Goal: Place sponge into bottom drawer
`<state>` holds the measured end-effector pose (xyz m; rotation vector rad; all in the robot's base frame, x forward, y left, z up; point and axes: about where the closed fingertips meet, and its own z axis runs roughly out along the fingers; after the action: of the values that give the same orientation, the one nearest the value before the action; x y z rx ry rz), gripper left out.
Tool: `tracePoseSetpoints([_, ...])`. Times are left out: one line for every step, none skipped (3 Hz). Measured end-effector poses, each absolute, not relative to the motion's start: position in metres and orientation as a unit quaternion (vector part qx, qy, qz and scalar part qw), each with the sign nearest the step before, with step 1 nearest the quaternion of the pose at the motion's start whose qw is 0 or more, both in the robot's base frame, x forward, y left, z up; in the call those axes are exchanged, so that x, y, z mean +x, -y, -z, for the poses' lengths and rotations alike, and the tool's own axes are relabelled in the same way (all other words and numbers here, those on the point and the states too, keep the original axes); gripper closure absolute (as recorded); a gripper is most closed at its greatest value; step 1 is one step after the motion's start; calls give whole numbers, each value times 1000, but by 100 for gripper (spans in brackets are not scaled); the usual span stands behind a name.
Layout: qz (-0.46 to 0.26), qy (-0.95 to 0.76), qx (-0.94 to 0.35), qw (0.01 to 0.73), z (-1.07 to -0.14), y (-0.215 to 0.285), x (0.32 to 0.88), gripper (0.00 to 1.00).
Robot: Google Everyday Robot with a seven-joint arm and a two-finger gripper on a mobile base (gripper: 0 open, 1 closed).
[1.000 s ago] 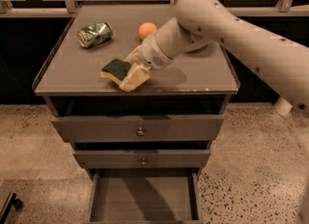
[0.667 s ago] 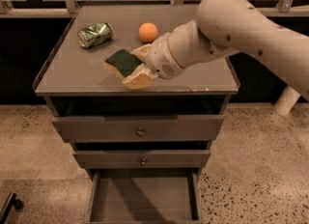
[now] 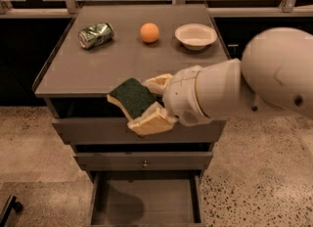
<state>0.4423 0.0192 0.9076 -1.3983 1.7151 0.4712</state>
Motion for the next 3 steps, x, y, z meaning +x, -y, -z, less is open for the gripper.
tracePoseSetpoints([-182, -725, -503, 434, -874, 14, 411, 100])
tracePoseSetpoints([-175, -770, -442, 425, -832, 58, 408, 100])
tracePoseSetpoints([-174, -818, -387, 390, -786, 103, 422, 100])
